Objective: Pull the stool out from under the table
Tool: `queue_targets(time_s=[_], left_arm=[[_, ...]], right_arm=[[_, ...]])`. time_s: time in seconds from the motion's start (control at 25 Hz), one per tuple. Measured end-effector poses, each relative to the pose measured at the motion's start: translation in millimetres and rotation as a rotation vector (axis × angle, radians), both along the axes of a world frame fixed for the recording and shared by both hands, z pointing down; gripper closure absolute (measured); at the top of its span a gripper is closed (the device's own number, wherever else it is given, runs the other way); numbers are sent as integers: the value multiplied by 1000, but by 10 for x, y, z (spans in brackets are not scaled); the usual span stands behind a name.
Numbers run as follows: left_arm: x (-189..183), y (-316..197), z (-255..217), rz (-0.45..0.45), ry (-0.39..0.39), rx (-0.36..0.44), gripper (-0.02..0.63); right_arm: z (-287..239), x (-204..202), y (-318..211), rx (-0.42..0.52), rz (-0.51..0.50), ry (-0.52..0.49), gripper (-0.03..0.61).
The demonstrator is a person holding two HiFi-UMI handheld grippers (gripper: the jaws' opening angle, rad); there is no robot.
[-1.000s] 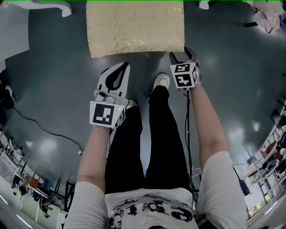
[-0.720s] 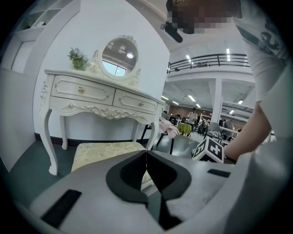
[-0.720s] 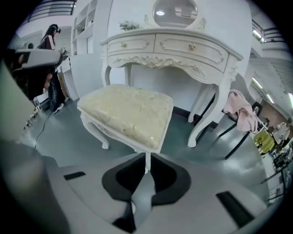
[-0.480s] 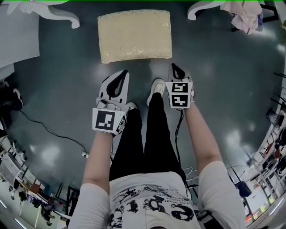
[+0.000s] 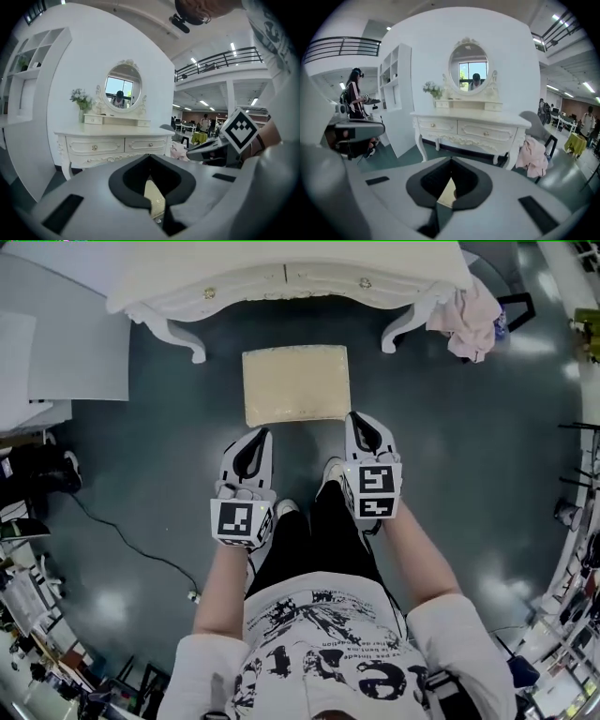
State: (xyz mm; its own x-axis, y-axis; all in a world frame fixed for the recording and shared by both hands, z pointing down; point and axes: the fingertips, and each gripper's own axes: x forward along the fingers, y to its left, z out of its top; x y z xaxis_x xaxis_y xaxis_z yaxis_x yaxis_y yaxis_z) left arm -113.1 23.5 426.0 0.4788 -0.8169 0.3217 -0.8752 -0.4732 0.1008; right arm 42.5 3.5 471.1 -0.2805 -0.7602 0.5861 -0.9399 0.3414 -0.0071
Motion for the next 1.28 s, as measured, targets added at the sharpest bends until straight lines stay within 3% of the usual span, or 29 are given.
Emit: queue_targets(time_s=[0.32, 0.64, 0.96, 1.28], left_arm=[[-46, -111, -1342, -37, 35, 161, 597], [-108, -87, -2319, -40, 38, 292, 597], [-207, -133, -2803, -24, 27, 335, 597], [-209, -159, -2905, 12, 32, 326, 597]], right_arm=[[-1710, -96, -196, 288, -51, -52, 561], [-2851, -172, -126, 483, -80, -133, 563], [-3152, -199, -4, 517, -34, -151, 563], [-3094, -286, 26, 481, -23, -174, 563]])
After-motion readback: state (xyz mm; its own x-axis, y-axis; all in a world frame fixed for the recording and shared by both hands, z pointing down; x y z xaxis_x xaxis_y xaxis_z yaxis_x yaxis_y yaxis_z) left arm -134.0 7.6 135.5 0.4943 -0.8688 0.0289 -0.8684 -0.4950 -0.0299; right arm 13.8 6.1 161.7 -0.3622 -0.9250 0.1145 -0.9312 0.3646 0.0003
